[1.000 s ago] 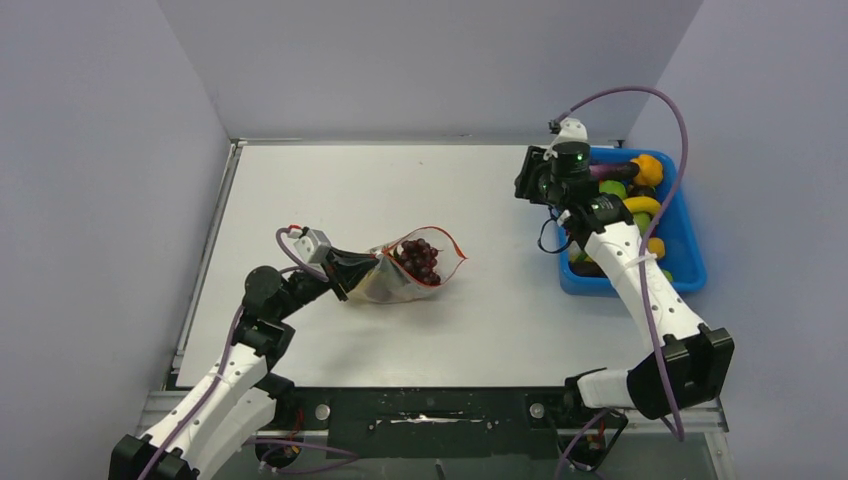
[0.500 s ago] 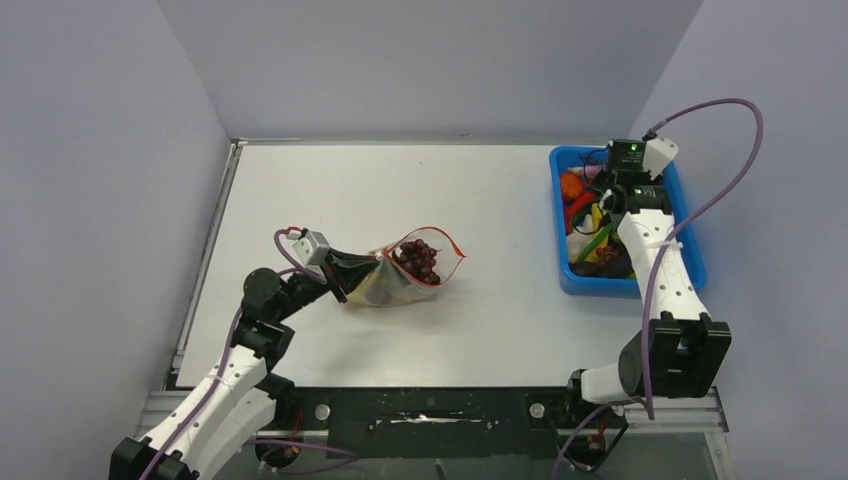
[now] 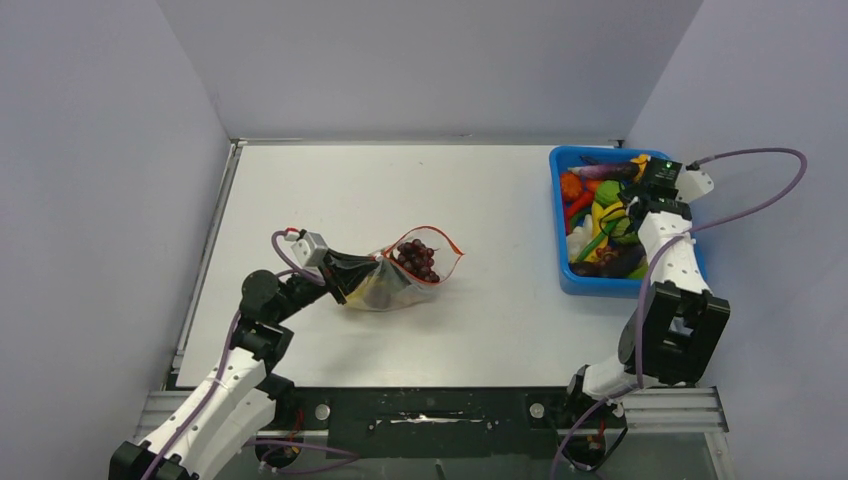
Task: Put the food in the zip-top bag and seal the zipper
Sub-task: Pick up the fake fruit from the bin.
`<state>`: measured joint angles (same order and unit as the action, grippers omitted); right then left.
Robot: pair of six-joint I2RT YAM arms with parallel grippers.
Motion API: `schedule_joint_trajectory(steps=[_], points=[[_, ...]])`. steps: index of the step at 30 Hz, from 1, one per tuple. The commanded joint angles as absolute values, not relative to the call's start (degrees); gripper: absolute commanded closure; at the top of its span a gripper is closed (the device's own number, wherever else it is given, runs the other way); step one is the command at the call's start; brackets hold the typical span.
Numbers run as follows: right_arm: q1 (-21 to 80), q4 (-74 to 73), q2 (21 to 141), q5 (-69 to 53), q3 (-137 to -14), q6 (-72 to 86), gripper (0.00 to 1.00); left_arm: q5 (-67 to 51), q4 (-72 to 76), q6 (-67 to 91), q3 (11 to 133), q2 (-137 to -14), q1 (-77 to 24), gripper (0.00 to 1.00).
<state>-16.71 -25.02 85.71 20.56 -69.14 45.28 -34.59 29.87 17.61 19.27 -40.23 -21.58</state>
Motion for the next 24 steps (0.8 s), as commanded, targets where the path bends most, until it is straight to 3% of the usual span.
schedule_joint_trajectory(steps=[1, 9, 13, 24], points=[[-19.8, -16.9, 87.6, 14.3, -69.5, 49.9, 0.50, -35.1, 35.5, 18.2, 20.0, -38.8, -21.2, 1.00], [-23.8, -14.4, 91.9, 7.4, -69.4, 53.6, 0.53, -35.0, 35.3, 18.2, 19.9, -38.6, -21.2, 1.00], [-24.1, -11.2, 93.7, 4.7, -69.4, 53.2, 0.62, -35.0, 35.2, 18.1, 19.9, -38.4, -21.1, 1.00], [-24.1, -11.6, 99.4, 0.8, -71.9, 55.4, 0.60, -35.0, 34.9, 17.9, 19.9, -38.2, -21.0, 1.00]])
